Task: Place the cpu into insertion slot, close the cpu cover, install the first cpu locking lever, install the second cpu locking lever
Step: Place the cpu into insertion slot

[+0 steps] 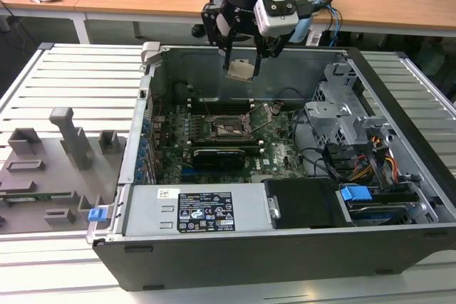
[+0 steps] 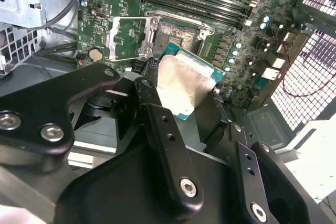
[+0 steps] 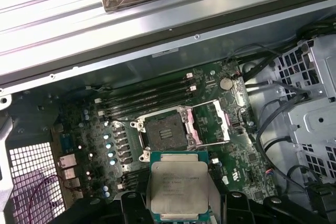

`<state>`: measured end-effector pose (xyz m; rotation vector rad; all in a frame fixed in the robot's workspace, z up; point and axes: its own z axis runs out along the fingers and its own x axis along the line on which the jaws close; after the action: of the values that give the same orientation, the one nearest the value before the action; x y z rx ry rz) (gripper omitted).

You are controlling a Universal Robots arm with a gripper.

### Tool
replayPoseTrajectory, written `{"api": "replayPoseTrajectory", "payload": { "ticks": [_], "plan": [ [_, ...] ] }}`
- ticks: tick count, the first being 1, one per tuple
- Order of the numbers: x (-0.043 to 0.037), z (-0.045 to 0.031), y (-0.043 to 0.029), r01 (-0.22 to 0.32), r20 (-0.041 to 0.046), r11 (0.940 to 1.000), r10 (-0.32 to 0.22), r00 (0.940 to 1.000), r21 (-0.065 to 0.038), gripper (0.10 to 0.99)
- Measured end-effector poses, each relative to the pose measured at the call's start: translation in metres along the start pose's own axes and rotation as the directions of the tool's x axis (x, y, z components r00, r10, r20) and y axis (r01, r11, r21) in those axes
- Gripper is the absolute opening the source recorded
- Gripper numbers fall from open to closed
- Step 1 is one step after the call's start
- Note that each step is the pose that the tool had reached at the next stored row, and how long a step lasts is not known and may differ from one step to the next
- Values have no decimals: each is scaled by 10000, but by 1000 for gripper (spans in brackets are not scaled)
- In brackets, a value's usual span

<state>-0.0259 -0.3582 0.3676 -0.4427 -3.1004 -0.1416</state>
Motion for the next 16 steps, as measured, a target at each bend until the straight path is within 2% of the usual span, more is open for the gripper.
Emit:
{"api": "replayPoseTrajectory", "payload": {
  "ticks": [11, 16],
  "plan": [
    [0, 2, 0, -596, 52, 9982, 596, 9982, -14, 525],
    [0, 8, -1, -1088, 102, 9941, 1088, 9940, -11, 525]
  ]
}}
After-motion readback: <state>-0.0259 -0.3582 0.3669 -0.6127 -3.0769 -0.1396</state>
